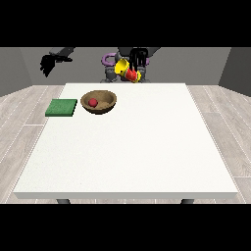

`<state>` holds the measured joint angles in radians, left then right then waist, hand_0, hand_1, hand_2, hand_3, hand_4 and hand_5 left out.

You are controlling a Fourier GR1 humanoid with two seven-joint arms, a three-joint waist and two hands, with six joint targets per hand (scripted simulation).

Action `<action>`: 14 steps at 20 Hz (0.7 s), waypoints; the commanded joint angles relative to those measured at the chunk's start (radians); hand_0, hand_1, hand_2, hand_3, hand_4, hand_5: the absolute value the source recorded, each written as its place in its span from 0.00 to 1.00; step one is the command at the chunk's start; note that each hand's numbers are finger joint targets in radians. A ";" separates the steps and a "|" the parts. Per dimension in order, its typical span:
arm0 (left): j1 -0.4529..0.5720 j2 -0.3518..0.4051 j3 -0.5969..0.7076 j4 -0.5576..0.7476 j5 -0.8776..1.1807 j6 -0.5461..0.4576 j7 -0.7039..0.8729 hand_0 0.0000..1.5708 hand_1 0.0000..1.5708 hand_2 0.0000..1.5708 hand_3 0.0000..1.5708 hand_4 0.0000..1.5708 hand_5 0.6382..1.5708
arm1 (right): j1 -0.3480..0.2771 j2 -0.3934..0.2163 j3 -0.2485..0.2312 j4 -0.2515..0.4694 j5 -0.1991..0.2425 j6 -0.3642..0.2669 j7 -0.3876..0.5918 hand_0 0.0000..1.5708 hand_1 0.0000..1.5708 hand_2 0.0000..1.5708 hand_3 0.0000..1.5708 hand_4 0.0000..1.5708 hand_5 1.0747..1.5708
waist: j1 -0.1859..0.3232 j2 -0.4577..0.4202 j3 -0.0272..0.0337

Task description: Pick the cup and pour the ball into the bowl, then pick the bowl and place it on the pad

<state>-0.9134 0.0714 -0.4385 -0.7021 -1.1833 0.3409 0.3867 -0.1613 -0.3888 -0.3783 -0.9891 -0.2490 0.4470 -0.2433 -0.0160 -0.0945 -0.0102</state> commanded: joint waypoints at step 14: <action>0.425 -0.071 0.297 -0.442 1.031 -0.041 -0.552 0.00 0.00 0.00 0.00 0.00 0.99 | -0.117 0.266 0.082 -0.081 0.087 -0.327 -0.010 0.00 0.00 0.00 0.00 0.19 1.00 | 0.125 0.206 0.0079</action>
<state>-0.5446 0.0026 -0.1525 -1.0863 -0.2916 0.4052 -0.0499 -0.2552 -0.1990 -0.3148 -1.0640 -0.1898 0.2239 -0.2523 0.0619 0.1021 -0.0095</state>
